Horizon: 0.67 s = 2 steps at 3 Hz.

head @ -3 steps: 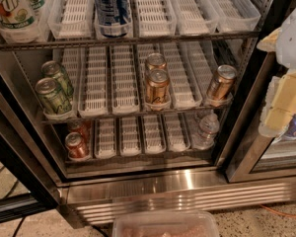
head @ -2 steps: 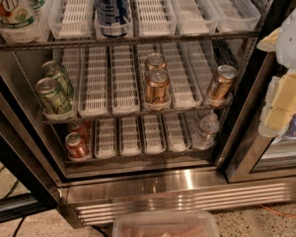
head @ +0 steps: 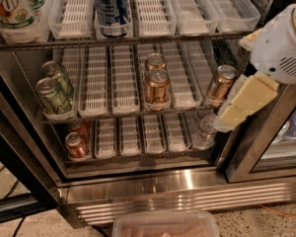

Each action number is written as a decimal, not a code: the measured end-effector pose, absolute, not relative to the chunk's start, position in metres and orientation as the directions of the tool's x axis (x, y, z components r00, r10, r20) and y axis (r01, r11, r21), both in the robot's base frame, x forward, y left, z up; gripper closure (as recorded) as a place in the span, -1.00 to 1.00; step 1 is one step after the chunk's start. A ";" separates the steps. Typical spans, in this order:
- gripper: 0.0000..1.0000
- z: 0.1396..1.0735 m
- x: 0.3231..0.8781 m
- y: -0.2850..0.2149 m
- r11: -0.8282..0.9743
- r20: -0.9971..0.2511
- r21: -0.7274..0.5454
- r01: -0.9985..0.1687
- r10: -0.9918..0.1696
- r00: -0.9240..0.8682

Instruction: Pick pepsi can from top shelf of fridge

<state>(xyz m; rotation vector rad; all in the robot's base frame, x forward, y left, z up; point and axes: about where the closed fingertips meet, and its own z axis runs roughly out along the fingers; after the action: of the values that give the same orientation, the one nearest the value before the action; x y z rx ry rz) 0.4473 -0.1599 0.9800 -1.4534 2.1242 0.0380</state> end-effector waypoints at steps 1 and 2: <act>-1.00 0.993 0.462 -0.150 0.436 -0.519 -0.319 -0.841 -0.824 -0.230; -1.00 0.993 0.462 -0.150 0.436 -0.517 -0.320 -0.841 -0.824 -0.230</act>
Offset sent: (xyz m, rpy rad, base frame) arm 0.0140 0.0115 0.0124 0.0567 -0.0647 -0.0089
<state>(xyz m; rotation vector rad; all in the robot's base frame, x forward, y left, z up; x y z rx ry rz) 0.4624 -0.1499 0.9932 -1.3950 2.0597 0.0345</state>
